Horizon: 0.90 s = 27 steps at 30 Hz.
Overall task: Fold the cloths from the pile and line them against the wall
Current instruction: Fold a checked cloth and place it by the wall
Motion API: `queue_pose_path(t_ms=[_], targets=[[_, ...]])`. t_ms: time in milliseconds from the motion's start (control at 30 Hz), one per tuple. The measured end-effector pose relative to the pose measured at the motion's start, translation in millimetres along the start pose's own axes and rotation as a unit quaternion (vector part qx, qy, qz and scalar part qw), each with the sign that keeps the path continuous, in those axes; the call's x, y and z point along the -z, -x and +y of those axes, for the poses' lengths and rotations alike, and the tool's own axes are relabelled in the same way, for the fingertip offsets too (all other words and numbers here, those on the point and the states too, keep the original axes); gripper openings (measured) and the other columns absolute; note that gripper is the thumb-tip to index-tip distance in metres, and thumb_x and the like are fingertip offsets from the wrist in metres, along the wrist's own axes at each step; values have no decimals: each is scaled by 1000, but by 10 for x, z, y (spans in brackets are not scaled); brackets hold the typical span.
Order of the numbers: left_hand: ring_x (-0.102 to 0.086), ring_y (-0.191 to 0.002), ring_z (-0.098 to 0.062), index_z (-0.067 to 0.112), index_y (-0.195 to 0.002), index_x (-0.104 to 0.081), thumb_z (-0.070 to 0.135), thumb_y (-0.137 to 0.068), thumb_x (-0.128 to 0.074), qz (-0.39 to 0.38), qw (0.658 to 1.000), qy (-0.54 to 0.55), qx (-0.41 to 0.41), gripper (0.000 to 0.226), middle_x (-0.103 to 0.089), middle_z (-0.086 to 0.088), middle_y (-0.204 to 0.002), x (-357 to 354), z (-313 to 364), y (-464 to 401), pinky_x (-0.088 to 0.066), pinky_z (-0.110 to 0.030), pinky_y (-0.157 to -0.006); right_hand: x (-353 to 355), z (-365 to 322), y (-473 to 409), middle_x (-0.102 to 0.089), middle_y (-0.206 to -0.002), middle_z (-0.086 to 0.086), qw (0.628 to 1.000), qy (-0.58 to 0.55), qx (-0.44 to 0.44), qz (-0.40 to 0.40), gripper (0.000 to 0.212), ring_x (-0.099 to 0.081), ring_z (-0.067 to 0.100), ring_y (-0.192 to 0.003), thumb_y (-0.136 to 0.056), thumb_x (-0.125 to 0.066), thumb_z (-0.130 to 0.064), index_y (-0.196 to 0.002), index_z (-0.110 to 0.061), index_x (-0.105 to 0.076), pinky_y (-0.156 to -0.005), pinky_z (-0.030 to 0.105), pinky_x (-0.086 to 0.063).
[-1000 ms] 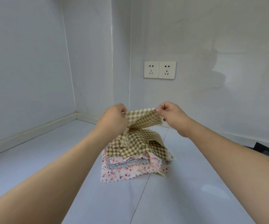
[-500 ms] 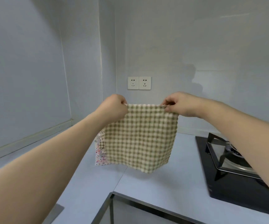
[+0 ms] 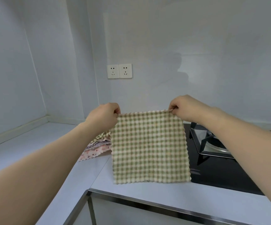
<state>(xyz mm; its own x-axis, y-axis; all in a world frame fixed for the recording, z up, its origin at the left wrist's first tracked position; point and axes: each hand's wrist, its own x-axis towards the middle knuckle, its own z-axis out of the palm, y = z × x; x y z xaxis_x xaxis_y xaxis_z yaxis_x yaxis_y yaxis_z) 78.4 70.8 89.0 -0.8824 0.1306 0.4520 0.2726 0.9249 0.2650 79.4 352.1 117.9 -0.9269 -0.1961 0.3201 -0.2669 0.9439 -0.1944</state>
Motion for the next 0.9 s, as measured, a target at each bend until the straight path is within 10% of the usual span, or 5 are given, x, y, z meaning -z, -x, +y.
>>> queue_pose_path(t_ms=[467,900], targets=[[-52,-79,-12,16,-96,-67,12,-89,-54,93,992,37,-84,15,-63,8,-87,-1168,-342,452,-41,-29,-65,-1392,524,185,-62,-113,3,1000,9,12,15,28,-59,22,-101,-94,-44,-10,-110,-14,-67,-85,37,-49],[-45,-74,-18,26,-100,-41,6,-87,-58,-44,966,-72,-246,29,-52,3,-88,-1258,-401,1073,-47,-37,-58,-1633,554,1027,-66,-104,-2,999,-15,47,21,23,-61,20,-98,-89,-53,-6,-100,-15,-71,-88,36,-46]])
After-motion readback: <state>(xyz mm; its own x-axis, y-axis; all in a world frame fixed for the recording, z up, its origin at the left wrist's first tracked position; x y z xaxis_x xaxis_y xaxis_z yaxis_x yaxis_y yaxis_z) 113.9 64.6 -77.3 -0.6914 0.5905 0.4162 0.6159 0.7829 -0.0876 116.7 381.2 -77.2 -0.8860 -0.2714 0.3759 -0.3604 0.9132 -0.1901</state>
